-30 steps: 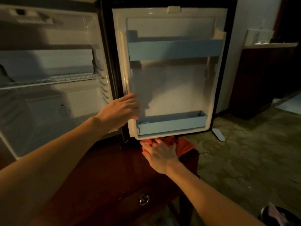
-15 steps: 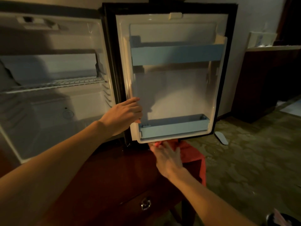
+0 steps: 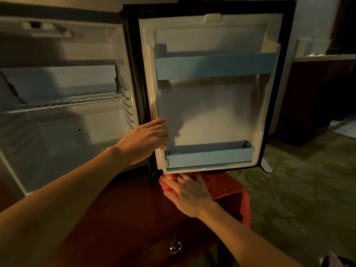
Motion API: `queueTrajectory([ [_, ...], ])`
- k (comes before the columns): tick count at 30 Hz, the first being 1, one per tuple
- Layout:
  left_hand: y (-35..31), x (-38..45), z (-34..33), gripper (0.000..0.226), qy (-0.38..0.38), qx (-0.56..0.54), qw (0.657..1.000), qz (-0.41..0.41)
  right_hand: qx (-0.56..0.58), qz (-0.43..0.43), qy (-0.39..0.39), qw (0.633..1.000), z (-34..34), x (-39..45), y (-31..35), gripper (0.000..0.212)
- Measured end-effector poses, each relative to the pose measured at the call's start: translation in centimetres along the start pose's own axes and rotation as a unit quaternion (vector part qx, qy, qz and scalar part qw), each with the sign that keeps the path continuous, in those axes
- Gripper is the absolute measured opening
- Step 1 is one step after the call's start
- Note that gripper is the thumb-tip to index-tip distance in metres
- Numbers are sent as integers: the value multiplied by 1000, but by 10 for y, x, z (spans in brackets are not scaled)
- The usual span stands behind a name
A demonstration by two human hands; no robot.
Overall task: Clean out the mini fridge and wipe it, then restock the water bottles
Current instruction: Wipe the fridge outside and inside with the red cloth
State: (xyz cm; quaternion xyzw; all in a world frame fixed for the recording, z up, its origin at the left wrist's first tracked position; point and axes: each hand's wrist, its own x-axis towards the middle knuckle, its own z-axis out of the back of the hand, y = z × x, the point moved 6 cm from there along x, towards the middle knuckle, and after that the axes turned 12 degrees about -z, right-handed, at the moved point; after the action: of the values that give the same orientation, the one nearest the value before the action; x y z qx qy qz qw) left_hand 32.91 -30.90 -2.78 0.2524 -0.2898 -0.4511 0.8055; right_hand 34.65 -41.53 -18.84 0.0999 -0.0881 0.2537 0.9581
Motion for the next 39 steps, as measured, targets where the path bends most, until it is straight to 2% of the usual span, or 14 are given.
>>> queueTrajectory([
  [2, 0, 0, 1, 12, 10, -8, 1000, 5, -18, -26, 19, 999, 5, -5, -15, 52],
  [10, -6, 0, 11, 24, 35, 10, 999, 28, -28, -51, 34, 998, 15, -18, -53, 42],
  [18, -13, 8, 5, 28, 12, 53, 996, 72, -9, -24, 41, 999, 12, -16, -30, 46],
  [22, -14, 9, 8, 9, 24, 70, 996, 45, -1, -62, 68, 996, 10, -13, -46, 46],
  [23, -13, 9, 7, 14, 39, 67, 996, 39, 1, -67, 68, 995, 10, -14, -52, 46],
  [27, -11, 11, 5, 23, 63, 63, 995, 39, -2, -85, 48, 995, 17, -18, -82, 44],
  [31, -13, 16, 6, 21, 44, 73, 996, 34, 22, -91, 39, 995, 18, -17, -116, 44],
  [34, -14, 16, 8, 22, 26, 78, 996, 34, 38, -82, -12, 996, 20, -18, -133, 45],
  [37, -13, 16, 6, 15, 9, 78, 996, 32, 34, -64, -56, 996, 21, -21, -142, 38],
  [39, -11, 15, 5, 16, -6, 65, 997, 40, 26, -57, -81, 995, 24, -27, -142, 42],
])
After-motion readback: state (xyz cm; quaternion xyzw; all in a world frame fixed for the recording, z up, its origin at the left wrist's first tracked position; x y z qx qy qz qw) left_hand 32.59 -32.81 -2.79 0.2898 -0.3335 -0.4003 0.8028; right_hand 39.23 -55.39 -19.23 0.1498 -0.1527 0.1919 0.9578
